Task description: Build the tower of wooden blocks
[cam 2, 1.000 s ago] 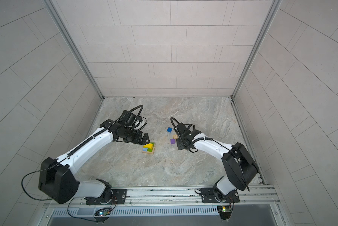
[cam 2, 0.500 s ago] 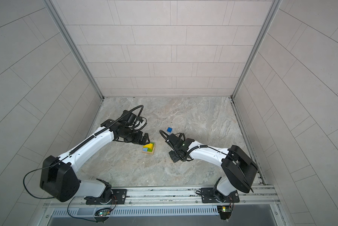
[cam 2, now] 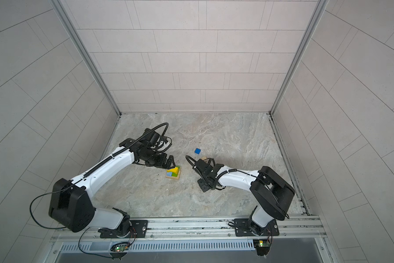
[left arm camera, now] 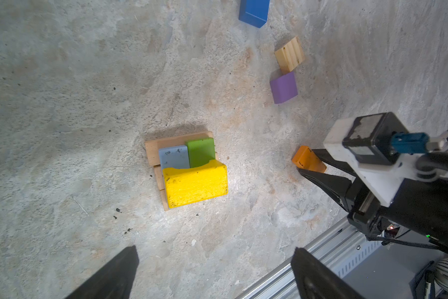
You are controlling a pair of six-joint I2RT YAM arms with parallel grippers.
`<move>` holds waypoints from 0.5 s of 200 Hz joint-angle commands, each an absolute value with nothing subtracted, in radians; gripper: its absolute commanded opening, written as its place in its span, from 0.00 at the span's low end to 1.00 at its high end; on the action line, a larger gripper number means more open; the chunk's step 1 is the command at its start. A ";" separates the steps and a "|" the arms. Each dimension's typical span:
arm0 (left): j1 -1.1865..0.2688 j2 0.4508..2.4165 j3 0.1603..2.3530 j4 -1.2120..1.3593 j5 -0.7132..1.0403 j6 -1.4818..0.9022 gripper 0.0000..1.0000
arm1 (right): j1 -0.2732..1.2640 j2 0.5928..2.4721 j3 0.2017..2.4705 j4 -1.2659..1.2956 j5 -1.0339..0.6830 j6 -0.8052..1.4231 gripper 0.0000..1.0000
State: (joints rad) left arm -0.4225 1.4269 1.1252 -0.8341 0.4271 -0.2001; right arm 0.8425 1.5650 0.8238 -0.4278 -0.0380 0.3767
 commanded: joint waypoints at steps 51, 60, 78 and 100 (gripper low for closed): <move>-0.535 1.389 1.189 -0.838 0.370 -0.163 1.00 | 0.815 1.398 0.831 -0.482 -0.035 0.417 0.72; -0.570 1.395 1.201 -0.838 0.358 -0.161 1.00 | 0.795 1.361 0.829 -0.496 -0.029 0.435 0.81; -0.642 1.410 1.227 -0.833 0.321 -0.161 1.00 | 0.743 1.287 0.821 -0.532 -0.011 0.467 0.90; -0.725 1.430 1.246 -0.811 0.282 -0.160 1.00 | 0.653 1.208 0.802 -0.557 -0.075 0.490 0.94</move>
